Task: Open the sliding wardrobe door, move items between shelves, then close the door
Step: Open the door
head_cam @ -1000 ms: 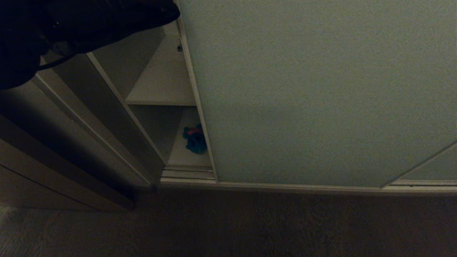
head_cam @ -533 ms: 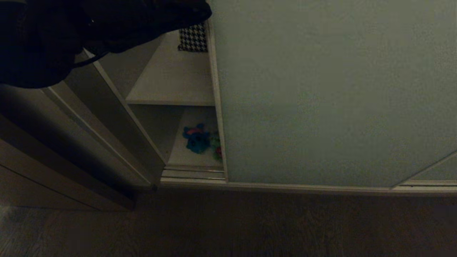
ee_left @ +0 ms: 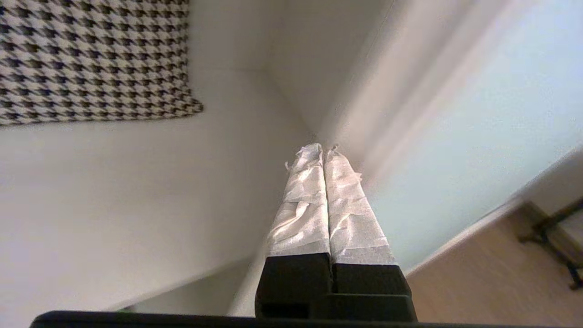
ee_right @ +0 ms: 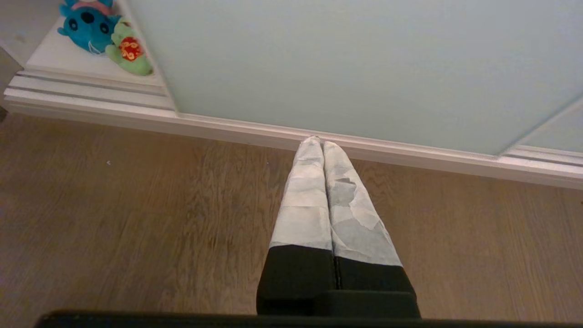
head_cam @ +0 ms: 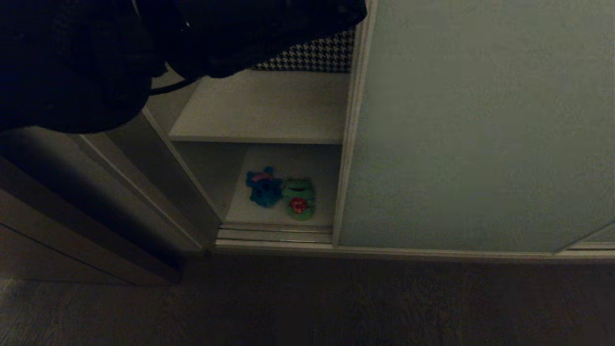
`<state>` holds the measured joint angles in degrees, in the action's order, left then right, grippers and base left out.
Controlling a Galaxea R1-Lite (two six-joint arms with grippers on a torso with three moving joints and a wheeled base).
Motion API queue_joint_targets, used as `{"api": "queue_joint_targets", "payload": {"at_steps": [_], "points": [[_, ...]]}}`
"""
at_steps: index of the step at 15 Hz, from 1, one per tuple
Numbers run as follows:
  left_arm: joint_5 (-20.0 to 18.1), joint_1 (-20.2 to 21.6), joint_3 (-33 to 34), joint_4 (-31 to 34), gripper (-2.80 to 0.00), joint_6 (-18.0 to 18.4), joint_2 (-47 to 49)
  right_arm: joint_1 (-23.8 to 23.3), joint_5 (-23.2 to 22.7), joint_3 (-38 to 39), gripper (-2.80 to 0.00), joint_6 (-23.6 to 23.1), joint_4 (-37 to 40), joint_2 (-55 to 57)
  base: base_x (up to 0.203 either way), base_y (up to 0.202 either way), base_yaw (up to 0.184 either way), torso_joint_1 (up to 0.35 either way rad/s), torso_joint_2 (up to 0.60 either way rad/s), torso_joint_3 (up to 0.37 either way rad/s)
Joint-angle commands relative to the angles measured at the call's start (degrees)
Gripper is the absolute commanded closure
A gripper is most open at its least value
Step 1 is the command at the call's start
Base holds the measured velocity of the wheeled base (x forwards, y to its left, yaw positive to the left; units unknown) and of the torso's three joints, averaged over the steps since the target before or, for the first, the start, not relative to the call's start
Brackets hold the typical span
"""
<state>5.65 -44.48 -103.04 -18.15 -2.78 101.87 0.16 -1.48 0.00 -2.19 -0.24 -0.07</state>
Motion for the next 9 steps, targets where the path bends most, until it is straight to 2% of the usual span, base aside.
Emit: {"api": "queue_joint_targets", "payload": {"at_steps": [1, 3, 6, 8, 9], "points": [[1.3, 0.6, -1.0, 0.3, 0.0, 0.1, 0.6, 0.0, 0.0, 0.0, 0.0, 0.0, 0.0, -0.1, 0.0, 0.0, 0.0, 0.0, 0.0, 0.0], [1.7, 6.3, -0.7, 2.0, 0.0, 0.2, -0.7, 0.0, 0.0, 0.0, 0.0, 0.0, 0.0, -0.1, 0.0, 0.0, 0.0, 0.0, 0.0, 0.0], [1.9, 19.9, 2.0, 5.9, 0.0, 1.3, -4.4, 0.0, 0.0, 0.0, 0.0, 0.0, 0.0, -0.1, 0.0, 0.0, 0.0, 0.0, 0.0, 0.0], [1.9, 27.3, 11.4, 6.5, 0.0, 1.5, -11.2, 0.0, 0.0, -0.1, 0.0, -0.1, 0.0, -0.1, 0.0, 0.0, 0.0, 0.0, 0.0, 0.0], [2.1, 29.3, 17.8, 6.4, 0.0, 1.5, -15.7, 0.0, 0.0, 0.0, 0.0, 0.0, 0.0, -0.1, 0.0, 0.0, 0.0, 0.0, 0.0, 0.0]]}}
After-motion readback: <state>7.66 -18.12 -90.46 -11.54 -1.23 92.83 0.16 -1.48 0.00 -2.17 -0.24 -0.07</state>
